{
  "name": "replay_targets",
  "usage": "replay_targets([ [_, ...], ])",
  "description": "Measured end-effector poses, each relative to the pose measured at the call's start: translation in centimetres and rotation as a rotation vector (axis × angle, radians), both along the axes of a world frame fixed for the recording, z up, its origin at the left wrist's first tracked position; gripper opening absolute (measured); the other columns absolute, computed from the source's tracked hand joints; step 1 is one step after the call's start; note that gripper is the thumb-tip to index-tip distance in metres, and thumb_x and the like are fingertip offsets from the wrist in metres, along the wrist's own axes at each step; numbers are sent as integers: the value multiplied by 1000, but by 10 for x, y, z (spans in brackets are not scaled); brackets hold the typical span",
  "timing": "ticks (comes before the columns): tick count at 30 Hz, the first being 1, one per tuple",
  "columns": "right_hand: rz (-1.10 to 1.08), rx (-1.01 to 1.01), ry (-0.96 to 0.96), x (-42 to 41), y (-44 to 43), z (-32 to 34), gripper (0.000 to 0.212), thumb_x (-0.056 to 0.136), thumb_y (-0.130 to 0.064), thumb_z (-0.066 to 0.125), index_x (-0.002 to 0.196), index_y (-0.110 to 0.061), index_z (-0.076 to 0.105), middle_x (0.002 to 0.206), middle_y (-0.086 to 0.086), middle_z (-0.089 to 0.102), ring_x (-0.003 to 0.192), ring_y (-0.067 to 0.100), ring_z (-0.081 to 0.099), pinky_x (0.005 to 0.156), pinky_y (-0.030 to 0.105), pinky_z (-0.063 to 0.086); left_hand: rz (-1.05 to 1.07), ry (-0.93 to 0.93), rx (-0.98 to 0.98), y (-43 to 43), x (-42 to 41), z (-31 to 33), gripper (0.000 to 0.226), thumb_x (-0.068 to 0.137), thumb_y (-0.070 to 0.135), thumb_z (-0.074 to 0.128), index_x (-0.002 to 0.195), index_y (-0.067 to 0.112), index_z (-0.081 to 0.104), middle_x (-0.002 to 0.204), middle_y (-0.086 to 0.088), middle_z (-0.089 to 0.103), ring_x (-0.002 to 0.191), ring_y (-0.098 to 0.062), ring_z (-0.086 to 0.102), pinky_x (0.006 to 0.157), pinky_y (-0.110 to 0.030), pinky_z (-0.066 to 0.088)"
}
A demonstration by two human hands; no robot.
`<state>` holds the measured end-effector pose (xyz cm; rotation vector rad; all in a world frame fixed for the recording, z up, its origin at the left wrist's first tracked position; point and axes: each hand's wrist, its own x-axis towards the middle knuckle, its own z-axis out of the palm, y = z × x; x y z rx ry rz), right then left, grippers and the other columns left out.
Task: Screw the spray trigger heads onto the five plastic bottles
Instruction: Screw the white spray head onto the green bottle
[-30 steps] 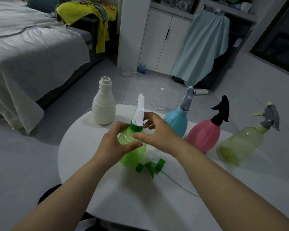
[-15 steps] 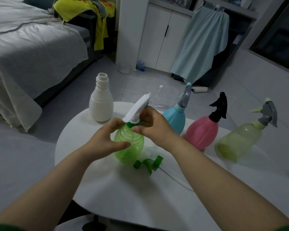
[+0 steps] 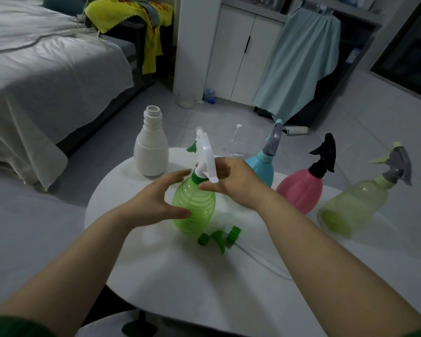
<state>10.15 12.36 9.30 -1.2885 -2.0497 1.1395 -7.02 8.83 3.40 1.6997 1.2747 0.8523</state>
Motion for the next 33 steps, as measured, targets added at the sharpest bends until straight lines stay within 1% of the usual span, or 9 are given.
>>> replay_targets([
  [3, -2, 10, -32, 0, 2, 3, 52, 68, -11, 72, 116, -10, 54, 118, 6, 62, 100, 11, 55, 92, 25, 42, 55, 9, 26, 0, 8, -1, 76, 62, 12, 76, 125, 30, 38, 118, 14, 45, 114, -7, 40, 90, -18, 28],
  [8, -51, 60, -28, 2, 0, 0, 50, 66, -12, 73, 113, -10, 55, 115, 6, 63, 94, 9, 55, 86, 21, 41, 401, 117, 196, -13, 38, -12, 74, 54, 22, 81, 119, 18, 45, 115, -4, 55, 107, -24, 49, 89, -34, 39],
  [11, -22, 36, -52, 2, 1, 3, 51, 66, -11, 73, 114, -11, 55, 112, 3, 63, 93, 6, 55, 84, 19, 41, 186, 8, 81, -3, 21, -2, 76, 59, 20, 78, 124, 23, 38, 116, 7, 45, 112, -11, 42, 88, -26, 34],
  [14, 10, 27, -91, 3, 3, 6, 51, 66, -12, 73, 114, -12, 55, 109, 0, 62, 92, 6, 54, 84, 18, 40, -40, 62, 25, 9, 4, 7, 79, 64, 14, 74, 129, 29, 33, 118, 20, 40, 114, -1, 36, 93, -20, 27],
  [18, -118, 136, -40, -1, -1, -4, 45, 65, -15, 75, 106, -11, 55, 102, 3, 63, 90, 12, 57, 84, 22, 47, 130, 48, 144, 6, 18, -5, 70, 59, 19, 79, 120, 25, 47, 105, 20, 47, 102, -1, 42, 76, -5, 30],
  [24, -196, 308, -150, -5, -7, -15, 52, 68, -35, 71, 108, -14, 47, 103, 2, 60, 90, 9, 47, 74, 21, 39, 237, 71, 227, 4, 25, -14, 69, 56, 25, 80, 117, 23, 49, 103, 13, 49, 98, -5, 43, 84, -24, 32],
  [27, -140, 166, -168, 1, -5, -10, 55, 68, -42, 69, 111, -19, 43, 109, -4, 54, 96, 10, 49, 80, 26, 42, 209, 64, 198, 5, 23, -15, 72, 55, 26, 80, 119, 24, 47, 106, 13, 49, 101, -6, 43, 86, -24, 33],
  [30, -117, -6, -27, 6, -3, -5, 61, 73, -33, 66, 125, -14, 40, 130, 3, 50, 104, 11, 49, 91, 29, 42, 212, 33, 192, 5, 23, -16, 72, 55, 25, 81, 119, 23, 48, 105, 12, 51, 101, -6, 45, 87, -24, 33],
  [33, -110, -50, 89, 8, -1, -6, 58, 76, -24, 64, 127, -11, 40, 132, 5, 49, 113, 16, 50, 99, 34, 42, 210, 25, 194, 4, 23, -16, 71, 55, 24, 81, 118, 22, 48, 105, 11, 51, 101, -7, 45, 88, -25, 34],
])
